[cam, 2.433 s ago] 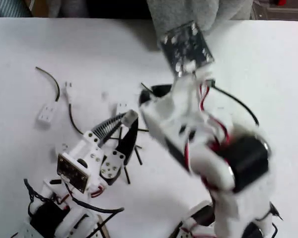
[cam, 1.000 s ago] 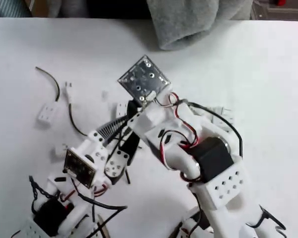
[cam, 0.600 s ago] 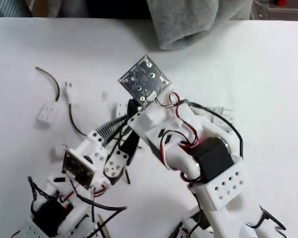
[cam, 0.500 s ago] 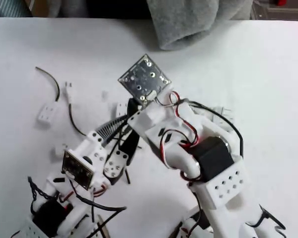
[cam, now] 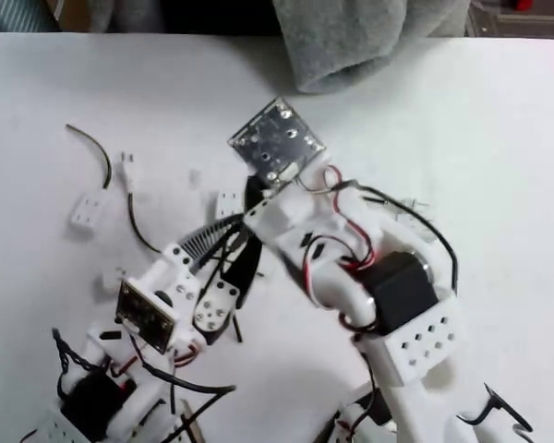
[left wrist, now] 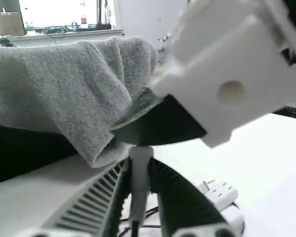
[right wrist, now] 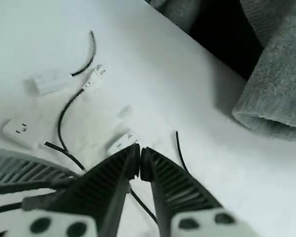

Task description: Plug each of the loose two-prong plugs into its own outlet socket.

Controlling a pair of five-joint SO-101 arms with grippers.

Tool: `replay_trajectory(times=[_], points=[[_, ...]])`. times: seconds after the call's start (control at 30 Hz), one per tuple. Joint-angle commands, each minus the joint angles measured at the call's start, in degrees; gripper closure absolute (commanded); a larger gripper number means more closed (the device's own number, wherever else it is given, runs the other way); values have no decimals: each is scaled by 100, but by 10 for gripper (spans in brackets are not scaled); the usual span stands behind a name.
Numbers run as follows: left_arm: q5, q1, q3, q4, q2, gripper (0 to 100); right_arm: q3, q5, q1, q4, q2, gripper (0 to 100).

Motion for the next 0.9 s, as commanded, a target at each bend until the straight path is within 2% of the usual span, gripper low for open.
replay_trajectory(times=[0.0,0.2,0.33,0.43,0.67,0.87], points=[[18,4,-79,-114,-66,977,35,62,567,-40,-4,981],[18,4,-79,-114,-66,977,0,62,1068,-242,-57,981],[18,4,-79,-114,-66,977,-141,62,1042,-277,-207,981],[18,4,-79,-114,-66,977,-360,62,673,-215,-567,981],[18,4,-79,-114,-66,977,-255,26,-681,382,-1138,981],[18,4,-79,-105,-66,977,404,53,-620,57,-1015,981]])
